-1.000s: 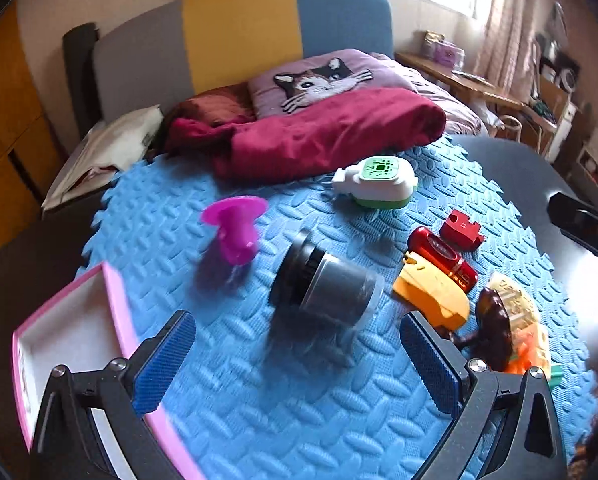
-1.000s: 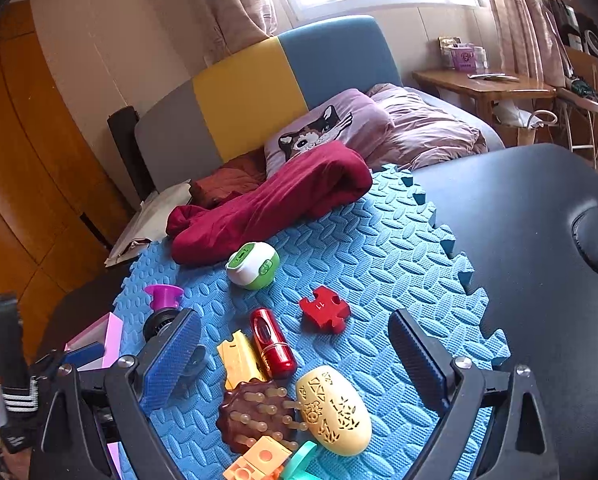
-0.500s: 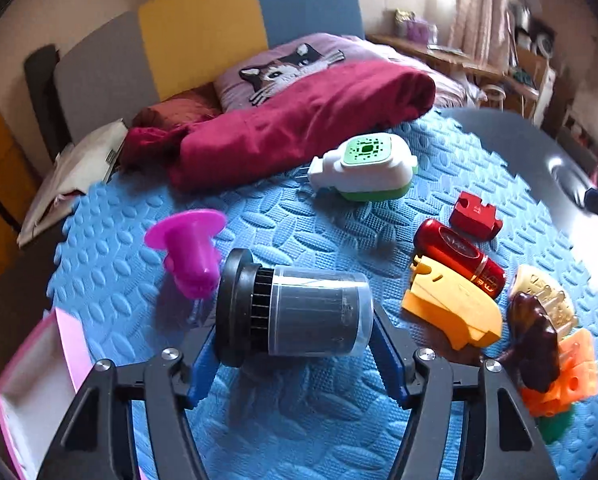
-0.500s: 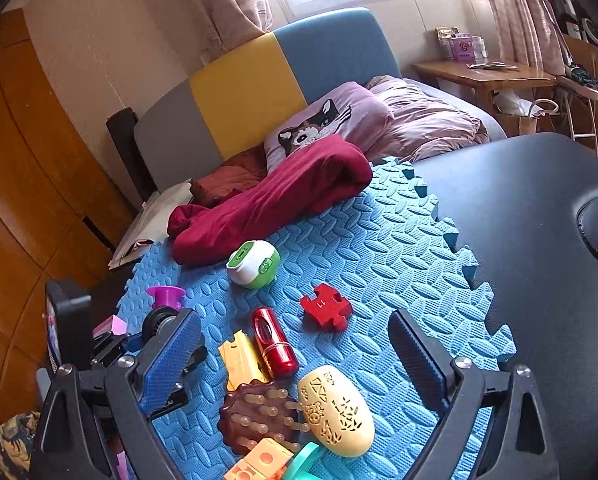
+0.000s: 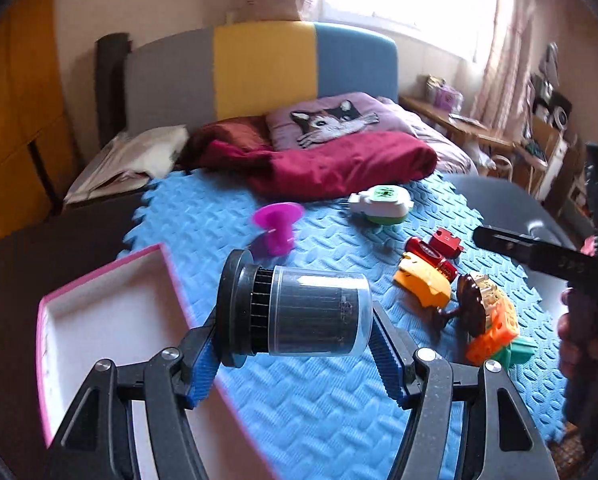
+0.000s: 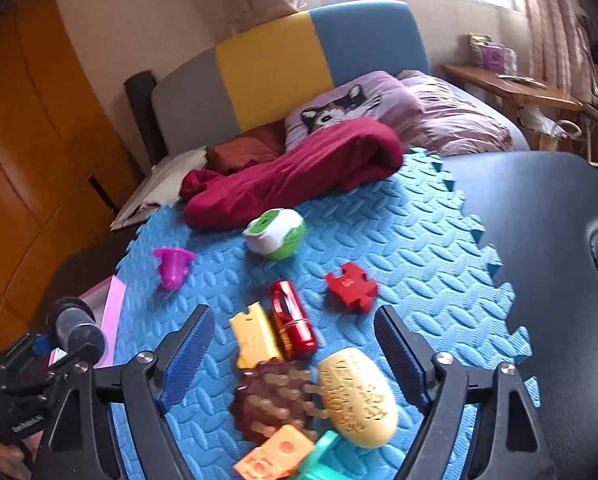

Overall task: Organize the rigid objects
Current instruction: 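Grasp the purple suction cup with the right tool while the left tool carries the cylinder to the tray, then lower the cylinder into the tray and open the left tool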

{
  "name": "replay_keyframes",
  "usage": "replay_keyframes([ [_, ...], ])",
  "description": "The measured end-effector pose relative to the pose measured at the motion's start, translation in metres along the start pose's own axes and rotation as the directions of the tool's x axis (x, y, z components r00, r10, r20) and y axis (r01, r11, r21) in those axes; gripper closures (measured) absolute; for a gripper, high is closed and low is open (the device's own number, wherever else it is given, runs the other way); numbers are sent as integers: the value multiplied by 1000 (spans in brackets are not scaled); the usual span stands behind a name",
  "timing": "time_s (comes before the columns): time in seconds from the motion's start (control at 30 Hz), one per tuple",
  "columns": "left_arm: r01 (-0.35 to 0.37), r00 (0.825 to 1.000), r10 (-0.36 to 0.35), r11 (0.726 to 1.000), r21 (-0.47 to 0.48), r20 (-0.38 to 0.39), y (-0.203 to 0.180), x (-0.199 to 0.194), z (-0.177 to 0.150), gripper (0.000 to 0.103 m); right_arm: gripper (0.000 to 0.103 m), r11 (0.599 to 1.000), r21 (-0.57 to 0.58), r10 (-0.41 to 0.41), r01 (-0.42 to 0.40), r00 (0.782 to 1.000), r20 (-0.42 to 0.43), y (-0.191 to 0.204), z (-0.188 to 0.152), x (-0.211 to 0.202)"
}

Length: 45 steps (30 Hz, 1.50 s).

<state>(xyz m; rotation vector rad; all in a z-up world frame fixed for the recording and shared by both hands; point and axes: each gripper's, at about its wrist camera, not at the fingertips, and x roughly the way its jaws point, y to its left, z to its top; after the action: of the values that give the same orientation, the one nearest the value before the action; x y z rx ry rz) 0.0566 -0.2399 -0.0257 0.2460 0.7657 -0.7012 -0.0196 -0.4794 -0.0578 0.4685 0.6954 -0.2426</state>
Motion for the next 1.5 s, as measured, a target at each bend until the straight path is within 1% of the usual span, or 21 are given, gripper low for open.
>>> replay_keyframes([
  [0.07,-19,1000,19,999,-28,0,14,-11,-9,36,25,999,-36,31,-32,999,-31,20,2,8],
  [0.13,-35,999,35,998,-59,1,27,-18,-17,36,25,993,-66,91,-96,993,-76,45,4,21],
  [0.17,-38,999,38,996,-83,-2,35,-22,-21,36,25,990,-77,108,-115,990,-94,55,5,28],
  [0.3,-47,999,48,987,-156,2,62,-36,-35,36,26,983,-116,123,-143,978,-168,100,14,73],
  [0.37,-56,998,59,983,-177,8,73,-43,-41,36,30,985,-112,102,-127,973,-207,114,21,99],
  [0.43,-62,998,66,978,-200,12,83,-50,-45,36,34,990,-106,71,-98,970,-233,120,29,123],
  [0.53,-64,998,69,969,-239,12,99,-55,-51,36,35,993,-100,37,-63,969,-246,127,38,150],
  [0.67,-72,997,76,956,-283,3,116,-58,-57,36,35,993,-122,-37,4,963,-268,136,46,181],
  [0.7,-73,997,77,954,-291,0,118,-57,-58,36,38,992,-123,-62,28,958,-278,136,45,190],
  [0.73,-75,997,77,951,-300,-3,120,-56,-59,36,52,992,-121,-78,45,957,-278,135,44,194],
  [0.77,-76,997,78,949,-307,-3,123,-56,-61,36,69,989,-136,-96,65,966,-240,135,44,191],
  [0.8,-76,997,79,947,-312,-4,124,-56,-61,36,70,989,-134,-97,65,963,-250,134,43,191],
  [0.87,-78,997,80,944,-321,-7,127,-56,-64,36,71,988,-150,-83,47,965,-248,135,38,185],
  [0.93,-81,997,81,941,-329,-12,129,-54,-66,36,71,979,-195,-100,52,964,-247,138,28,175],
  [1.07,-98,995,92,933,-347,-34,134,-51,-73,36,71,957,-288,-104,32,965,-239,146,-8,143],
  [1.13,-111,994,101,929,-352,-48,136,-50,-76,36,71,954,-300,-88,11,966,-244,145,-24,130],
  [1.23,-128,992,112,922,-367,-63,142,-49,-81,36,71,947,-321,-81,7,972,-219,140,-47,107],
  [1.37,-138,990,117,906,-400,-75,152,-49,-83,36,71,946,-323,-59,0,983,-174,132,-58,97],
  [1.5,-160,987,139,903,-399,-83,155,-50,-84,36,71,934,-356,-63,17,991,-117,135,-67,95],
])
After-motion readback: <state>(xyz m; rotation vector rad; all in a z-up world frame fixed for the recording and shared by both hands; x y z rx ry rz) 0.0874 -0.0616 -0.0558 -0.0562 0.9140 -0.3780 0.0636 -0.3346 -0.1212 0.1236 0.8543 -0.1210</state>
